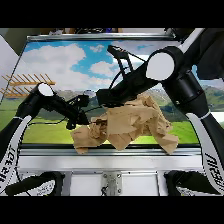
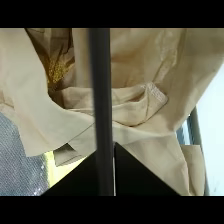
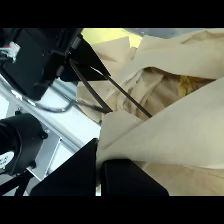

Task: Fold the clothes and pants, and hang the long-sleeved shirts on hangers.

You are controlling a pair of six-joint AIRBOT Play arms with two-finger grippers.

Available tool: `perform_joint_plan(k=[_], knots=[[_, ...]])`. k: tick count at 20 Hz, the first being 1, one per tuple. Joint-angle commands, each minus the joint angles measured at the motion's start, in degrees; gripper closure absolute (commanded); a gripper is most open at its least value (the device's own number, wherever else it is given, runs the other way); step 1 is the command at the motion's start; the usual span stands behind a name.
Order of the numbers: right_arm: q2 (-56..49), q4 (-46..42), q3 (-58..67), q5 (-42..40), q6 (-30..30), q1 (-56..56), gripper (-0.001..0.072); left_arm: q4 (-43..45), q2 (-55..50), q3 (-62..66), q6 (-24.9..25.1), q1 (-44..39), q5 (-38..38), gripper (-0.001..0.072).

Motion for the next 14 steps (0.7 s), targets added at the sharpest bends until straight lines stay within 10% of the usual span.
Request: perform_joint_plan(k=[1,5,8,14], knots=[[-1.51,0.57,0.07,-2.43,-0.61,0.72,0.0699,0.0,-0.02,-0.02,0.13,-0.02,-0.09,0.0693],[-1.51,0.57,0.07,-2.08,-1.95,0.59,0.0662,0.0,-0.02,-0.02,0.13,-0.02,-0.09,0.0693],[-0.72,0.55,0.09,-0.13,-3.43,0.11,0.0055,0.02,-0.02,-0.02,0.13,-0.02,-0.63,0.0693],[5.7,0.61,0.07,6.99,-10.43,-7.13,0.0051,0.02,-0.02,-0.02,0.13,-0.02,-1.07,0.0693]])
